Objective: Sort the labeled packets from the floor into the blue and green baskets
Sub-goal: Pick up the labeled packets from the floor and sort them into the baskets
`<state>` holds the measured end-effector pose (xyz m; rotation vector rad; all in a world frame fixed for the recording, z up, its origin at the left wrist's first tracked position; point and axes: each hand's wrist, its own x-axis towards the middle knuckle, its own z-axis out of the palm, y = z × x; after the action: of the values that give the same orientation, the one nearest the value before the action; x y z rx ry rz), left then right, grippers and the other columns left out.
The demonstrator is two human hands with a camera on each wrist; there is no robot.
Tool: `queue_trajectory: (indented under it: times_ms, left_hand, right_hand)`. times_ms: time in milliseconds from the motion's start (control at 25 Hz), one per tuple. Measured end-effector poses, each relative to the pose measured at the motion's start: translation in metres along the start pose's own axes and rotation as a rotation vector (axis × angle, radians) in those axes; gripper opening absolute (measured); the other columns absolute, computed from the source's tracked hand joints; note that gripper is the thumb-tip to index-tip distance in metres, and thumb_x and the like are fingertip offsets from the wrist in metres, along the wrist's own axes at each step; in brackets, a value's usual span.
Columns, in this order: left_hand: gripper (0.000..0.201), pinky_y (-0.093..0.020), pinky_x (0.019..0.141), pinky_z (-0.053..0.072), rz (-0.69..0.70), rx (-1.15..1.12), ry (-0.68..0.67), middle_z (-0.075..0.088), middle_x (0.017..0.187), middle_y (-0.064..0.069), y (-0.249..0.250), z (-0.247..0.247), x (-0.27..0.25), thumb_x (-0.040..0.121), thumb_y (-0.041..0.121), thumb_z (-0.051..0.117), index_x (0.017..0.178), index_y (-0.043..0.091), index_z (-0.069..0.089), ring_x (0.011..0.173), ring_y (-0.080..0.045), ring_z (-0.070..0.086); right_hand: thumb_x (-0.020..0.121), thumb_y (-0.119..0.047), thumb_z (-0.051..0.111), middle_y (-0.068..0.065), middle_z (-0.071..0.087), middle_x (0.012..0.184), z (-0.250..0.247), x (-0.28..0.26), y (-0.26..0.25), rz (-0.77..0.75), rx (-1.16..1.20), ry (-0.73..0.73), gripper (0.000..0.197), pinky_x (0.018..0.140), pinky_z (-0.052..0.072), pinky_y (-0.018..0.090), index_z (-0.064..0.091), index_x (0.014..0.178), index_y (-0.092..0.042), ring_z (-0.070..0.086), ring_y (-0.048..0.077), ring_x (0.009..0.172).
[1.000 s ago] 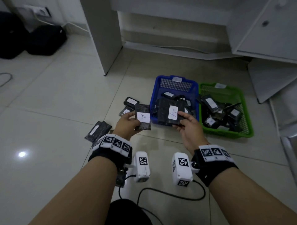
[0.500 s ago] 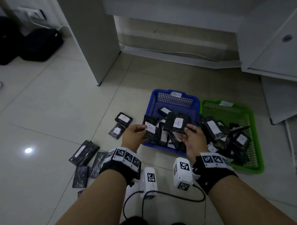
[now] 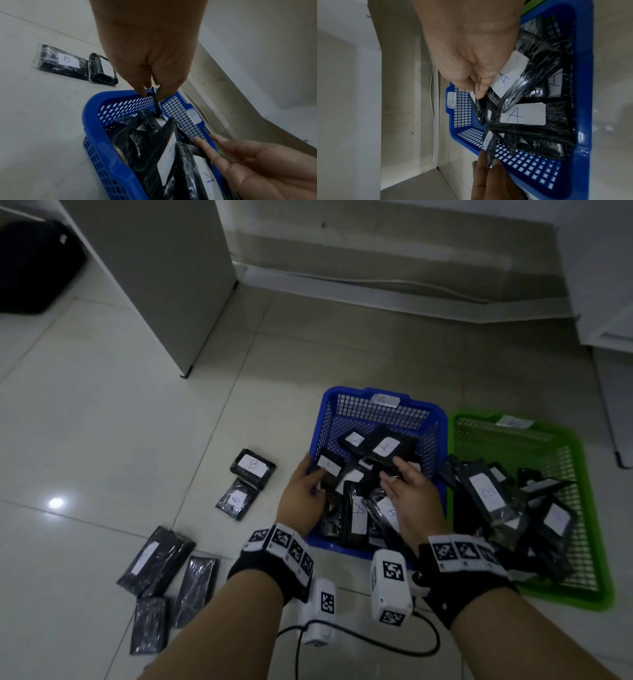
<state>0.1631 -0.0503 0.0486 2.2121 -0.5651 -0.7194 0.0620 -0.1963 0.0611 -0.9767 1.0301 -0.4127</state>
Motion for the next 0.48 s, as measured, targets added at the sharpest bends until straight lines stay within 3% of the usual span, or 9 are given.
queue_trajectory:
  times_ms: [160,280,400,480]
  left_hand:
    - [0.039,-0.015,0.097,0.04,-0.05,-0.197,0.064,0.057,0.127,0.009,-0.017,-0.019,-0.006,0.089,-0.002,0.048,0.114,0.02,0.068,0.114,-0.006,0.054]
    - [0.027,-0.022,0.089,0.046,-0.164,-0.223,0.198,0.068,0.106,0.004,-0.044,-0.048,-0.015,0.089,0.003,0.052,0.1,0.021,0.07,0.096,-0.01,0.062]
    - [0.021,-0.024,0.083,0.043,-0.317,-0.138,0.33,0.067,0.098,0.001,-0.085,-0.074,-0.02,0.086,0.009,0.058,0.096,0.021,0.07,0.091,-0.016,0.061]
    - [0.02,-0.026,0.079,0.042,-0.364,-0.067,0.382,0.064,0.1,-0.003,-0.117,-0.083,-0.016,0.081,0.011,0.065,0.099,0.018,0.071,0.094,-0.021,0.06]
  right_hand:
    - [0.091,0.004,0.05,0.006,0.064,0.115,0.018,-0.011,-0.002,-0.077,-0.187,-0.004,0.032,0.09,0.051,0.028,0.064,0.113,-0.014,0.065,0.018,0.102]
    - [0.091,0.002,0.052,0.006,0.069,0.108,0.051,-0.02,0.003,-0.127,-0.282,-0.149,0.027,0.089,0.053,0.029,0.066,0.104,-0.016,0.066,0.018,0.099]
    - [0.091,-0.001,0.055,-0.002,0.069,0.109,0.095,-0.019,0.02,-0.154,-0.454,-0.298,0.029,0.095,0.051,0.028,0.066,0.109,-0.02,0.064,0.01,0.103]
    - [0.091,-0.002,0.055,-0.003,0.064,0.123,0.127,-0.011,0.036,-0.143,-0.608,-0.39,0.037,0.103,0.045,0.026,0.06,0.122,-0.02,0.058,0.008,0.115]
